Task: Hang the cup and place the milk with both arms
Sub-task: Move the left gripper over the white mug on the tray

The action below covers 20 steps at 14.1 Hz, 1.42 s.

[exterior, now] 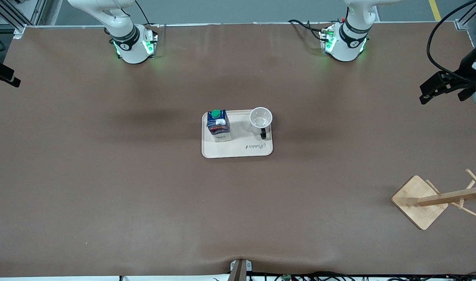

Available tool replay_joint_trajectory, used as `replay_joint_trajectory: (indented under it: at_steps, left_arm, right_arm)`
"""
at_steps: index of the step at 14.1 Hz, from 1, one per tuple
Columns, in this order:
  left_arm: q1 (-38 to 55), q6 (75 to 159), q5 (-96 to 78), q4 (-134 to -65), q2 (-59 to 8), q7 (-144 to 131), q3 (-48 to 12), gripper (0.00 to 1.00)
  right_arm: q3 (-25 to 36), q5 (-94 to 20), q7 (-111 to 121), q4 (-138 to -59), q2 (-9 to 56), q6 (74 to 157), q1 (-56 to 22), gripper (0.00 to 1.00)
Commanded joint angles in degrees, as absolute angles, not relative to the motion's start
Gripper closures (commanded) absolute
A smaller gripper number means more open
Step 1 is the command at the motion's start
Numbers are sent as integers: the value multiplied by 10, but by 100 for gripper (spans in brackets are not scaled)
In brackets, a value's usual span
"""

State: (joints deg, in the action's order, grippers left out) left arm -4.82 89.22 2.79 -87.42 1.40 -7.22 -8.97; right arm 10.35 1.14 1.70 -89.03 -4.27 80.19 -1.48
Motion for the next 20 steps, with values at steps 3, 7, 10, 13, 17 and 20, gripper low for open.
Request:
replay_joint_trajectory:
  at_steps: [3,7,10,13,17,20]
  left_arm:
    - [-47,891,29,-865,11,-72,-91,0]
    - [-43,891,28,-832,-32,-75,-96,0]
    - [-28,895,27,-839,-62,-90,-108,0]
    - [17,908,26,-849,-92,-132,-109,0]
    - [83,932,30,-858,-132,-262,-113,0]
    - [133,948,29,-860,-162,-357,-115,0]
  right_arm:
    - [96,14,22,-884,-40,798,-3,0]
    - [96,14,22,-885,-40,798,-3,0]
    - [96,14,22,-885,-40,797,-3,0]
    - [95,14,22,-885,-40,797,-1,0]
    - [96,14,22,-885,-40,798,-1,0]
    - [96,15,23,-882,-34,799,0,0]
